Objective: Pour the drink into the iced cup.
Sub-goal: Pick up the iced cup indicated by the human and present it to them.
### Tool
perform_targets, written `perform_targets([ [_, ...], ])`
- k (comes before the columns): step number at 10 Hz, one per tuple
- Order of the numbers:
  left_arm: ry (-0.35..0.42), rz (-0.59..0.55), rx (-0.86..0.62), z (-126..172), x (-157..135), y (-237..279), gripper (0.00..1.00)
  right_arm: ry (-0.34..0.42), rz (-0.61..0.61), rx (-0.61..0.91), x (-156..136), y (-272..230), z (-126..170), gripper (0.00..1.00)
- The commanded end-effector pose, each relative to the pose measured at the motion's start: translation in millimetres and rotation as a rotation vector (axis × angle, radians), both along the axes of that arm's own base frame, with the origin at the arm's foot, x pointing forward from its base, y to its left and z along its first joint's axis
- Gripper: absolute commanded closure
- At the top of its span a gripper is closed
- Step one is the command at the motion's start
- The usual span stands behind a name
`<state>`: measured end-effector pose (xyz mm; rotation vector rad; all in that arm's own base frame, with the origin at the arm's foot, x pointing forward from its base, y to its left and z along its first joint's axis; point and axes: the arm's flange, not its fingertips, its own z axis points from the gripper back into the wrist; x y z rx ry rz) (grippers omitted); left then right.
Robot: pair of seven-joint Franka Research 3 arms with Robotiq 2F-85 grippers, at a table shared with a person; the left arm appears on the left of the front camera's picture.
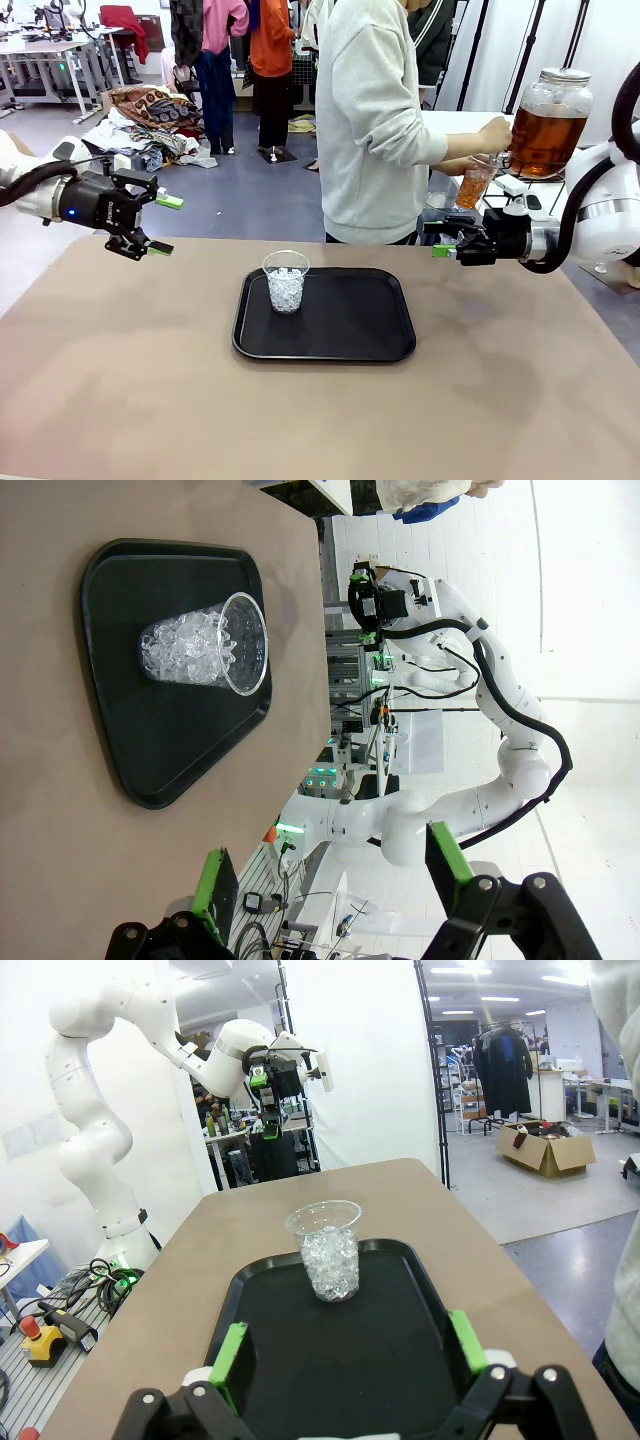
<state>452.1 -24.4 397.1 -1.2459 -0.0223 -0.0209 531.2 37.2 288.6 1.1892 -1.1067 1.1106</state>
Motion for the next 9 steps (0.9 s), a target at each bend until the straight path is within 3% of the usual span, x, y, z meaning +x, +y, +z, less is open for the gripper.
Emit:
perform_targets([
  [1, 0.006, 0.002, -0.003, 1.2, 0.4, -0.1, 0.0, 0.001, 0.002, -0.002, 1.6, 2.1, 2.8, 0.0],
  [9, 0.006, 0.002, -0.003, 1.2, 0.4, -0.1, 0.0, 0.001, 0.002, -0.002, 1.6, 2.1, 2.8, 0.0],
])
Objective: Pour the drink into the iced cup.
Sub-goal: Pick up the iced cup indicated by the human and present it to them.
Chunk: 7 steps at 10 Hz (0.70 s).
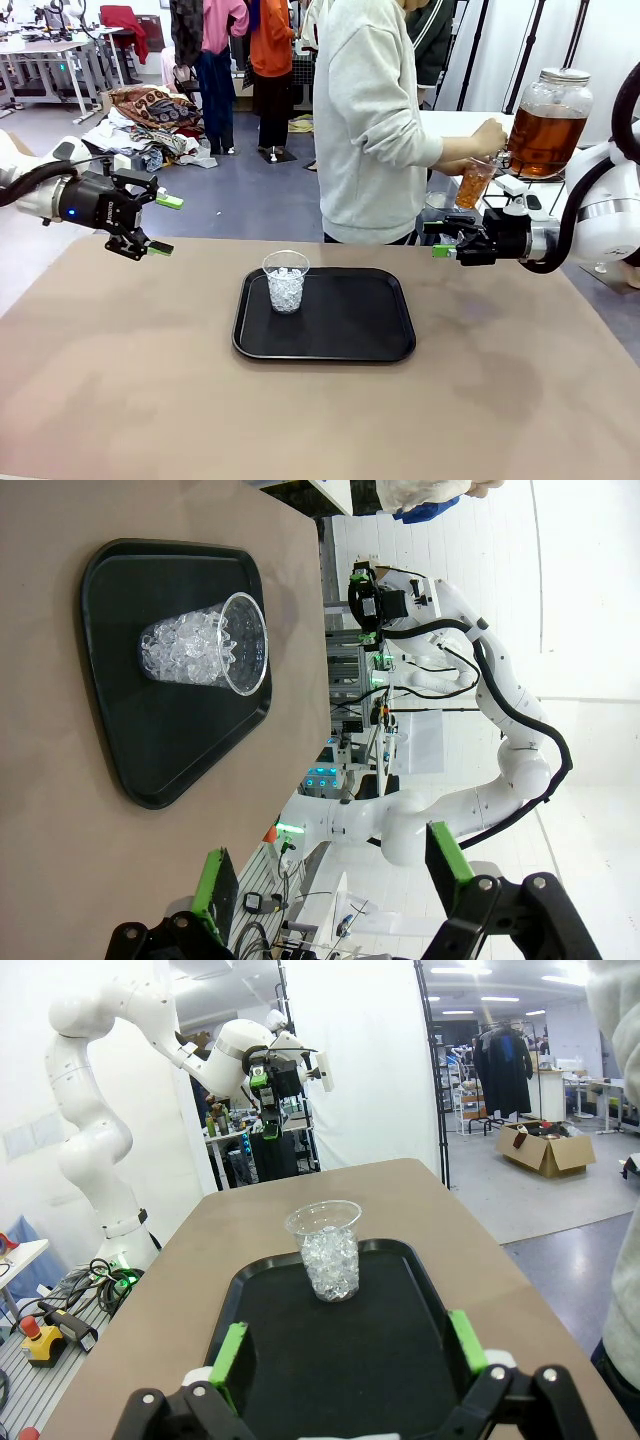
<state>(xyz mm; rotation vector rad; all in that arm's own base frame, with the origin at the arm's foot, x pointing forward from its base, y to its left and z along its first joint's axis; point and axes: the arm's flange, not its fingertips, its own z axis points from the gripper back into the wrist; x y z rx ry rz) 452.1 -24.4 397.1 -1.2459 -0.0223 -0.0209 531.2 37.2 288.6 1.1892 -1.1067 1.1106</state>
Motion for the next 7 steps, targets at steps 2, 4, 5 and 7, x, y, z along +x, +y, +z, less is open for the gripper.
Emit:
perform_targets([
  [2, 0.006, 0.002, -0.003, 1.2, 0.4, -0.1, 0.0, 0.001, 0.002, -0.002, 1.6, 2.1, 2.8, 0.0],
  [4, 0.006, 0.002, -0.003, 1.2, 0.4, -0.1, 0.0, 0.001, 0.002, -0.002, 1.6, 2.1, 2.8, 0.0],
  [5, 0.006, 0.002, -0.003, 1.2, 0.4, -0.1, 0.0, 0.001, 0.002, -0.002, 1.6, 2.1, 2.8, 0.0],
  [7, 0.006, 0.002, -0.003, 1.2, 0.4, -0.1, 0.0, 0.001, 0.002, -0.002, 1.6, 2.1, 2.8, 0.0],
])
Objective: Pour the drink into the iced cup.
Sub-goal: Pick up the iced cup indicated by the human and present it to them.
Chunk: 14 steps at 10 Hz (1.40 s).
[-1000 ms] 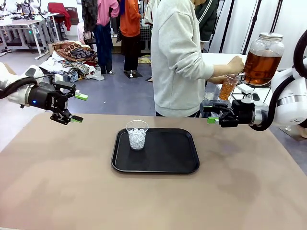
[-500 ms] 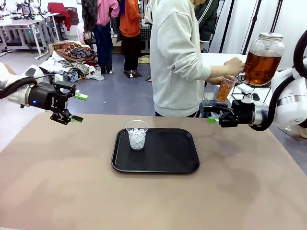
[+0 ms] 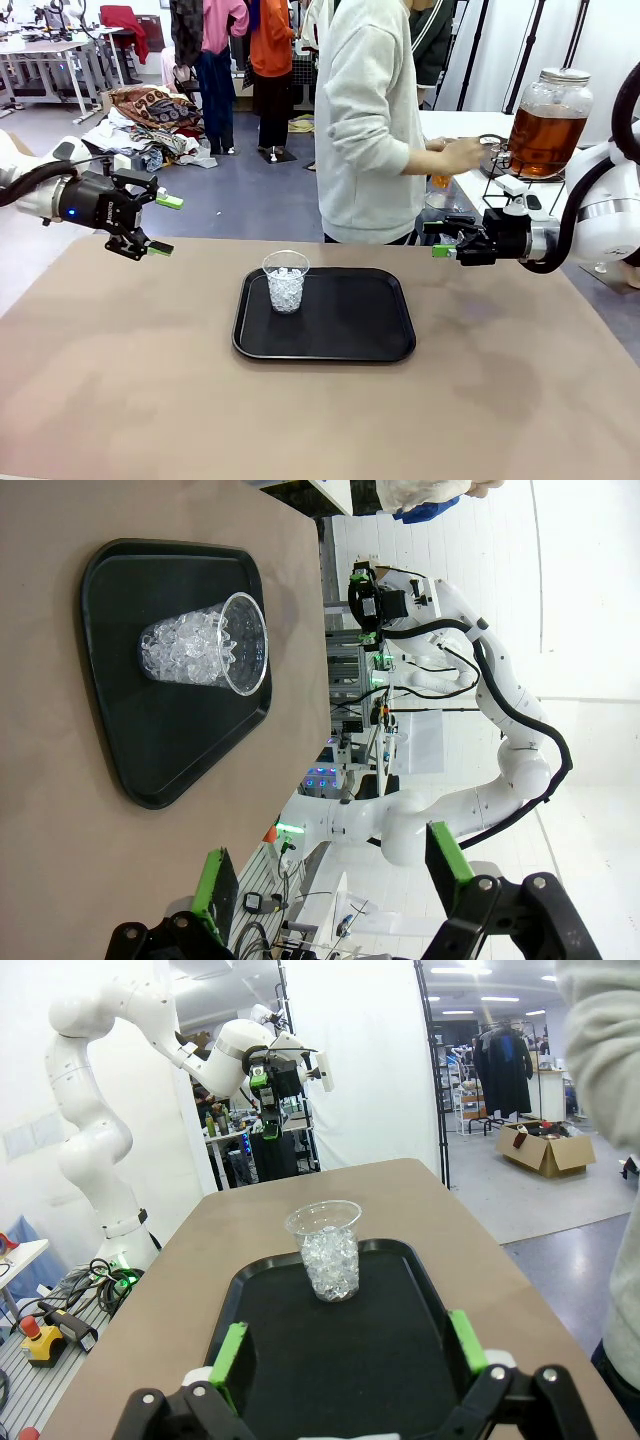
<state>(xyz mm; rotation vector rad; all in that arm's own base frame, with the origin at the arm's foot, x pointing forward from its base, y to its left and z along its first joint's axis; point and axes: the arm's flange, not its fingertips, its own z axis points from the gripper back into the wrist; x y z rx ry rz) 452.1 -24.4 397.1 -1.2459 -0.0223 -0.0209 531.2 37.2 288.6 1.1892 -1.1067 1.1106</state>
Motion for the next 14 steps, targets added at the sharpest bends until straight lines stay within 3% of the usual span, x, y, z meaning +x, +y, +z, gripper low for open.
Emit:
perform_targets([
  [1, 0.006, 0.002, -0.003, 1.2, 0.4, -0.1, 0.0, 0.001, 0.002, -0.002, 1.6, 2.1, 2.8, 0.0],
  [14, 0.006, 0.002, -0.003, 1.2, 0.4, -0.1, 0.0, 0.001, 0.002, -0.002, 1.6, 2.1, 2.8, 0.0],
])
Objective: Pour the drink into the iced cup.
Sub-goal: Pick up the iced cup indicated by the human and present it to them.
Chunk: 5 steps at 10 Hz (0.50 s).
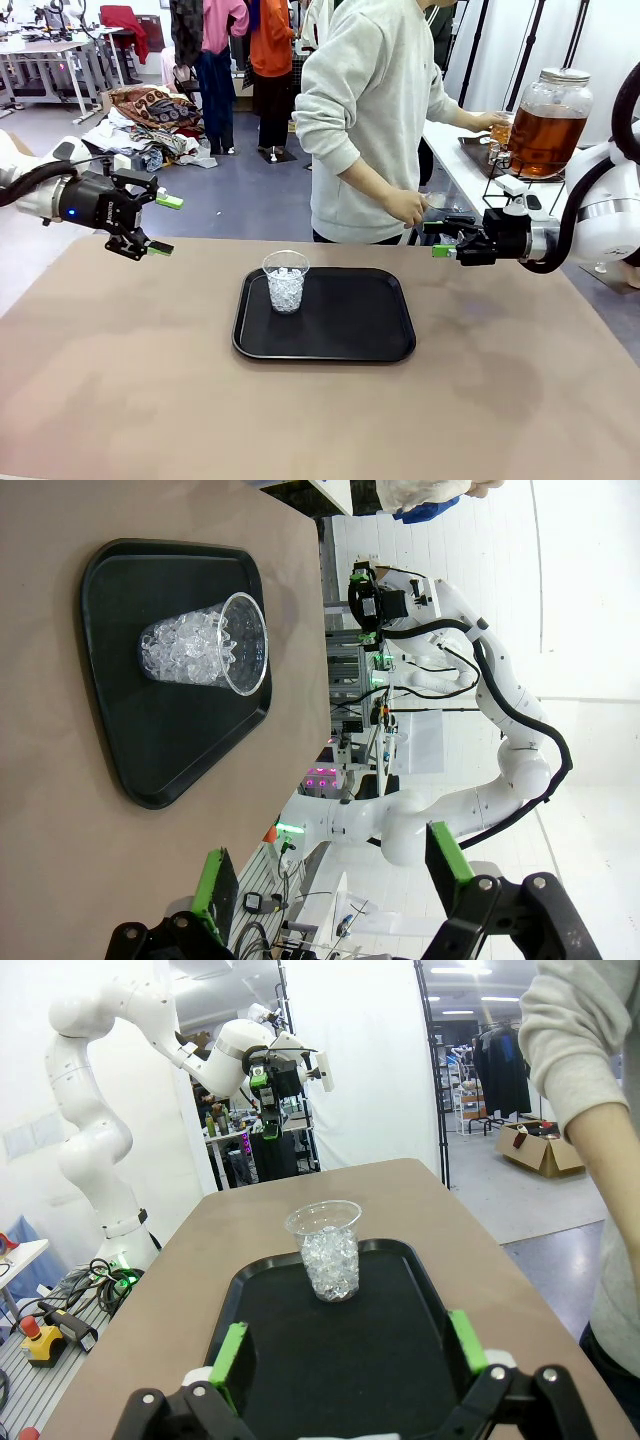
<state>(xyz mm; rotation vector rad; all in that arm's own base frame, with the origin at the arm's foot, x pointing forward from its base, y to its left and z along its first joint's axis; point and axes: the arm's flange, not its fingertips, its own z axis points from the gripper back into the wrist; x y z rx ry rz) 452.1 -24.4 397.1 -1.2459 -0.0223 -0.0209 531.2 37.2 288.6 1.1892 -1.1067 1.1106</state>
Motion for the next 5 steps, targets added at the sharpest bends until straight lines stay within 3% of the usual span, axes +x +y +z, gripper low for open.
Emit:
perform_targets([
  [1, 0.006, 0.002, -0.003, 1.2, 0.4, -0.1, 0.0, 0.001, 0.002, -0.002, 1.6, 2.1, 2.7, 0.0],
  [5, 0.006, 0.002, -0.003, 1.2, 0.4, -0.1, 0.0, 0.001, 0.002, -0.002, 1.6, 2.1, 2.7, 0.0],
])
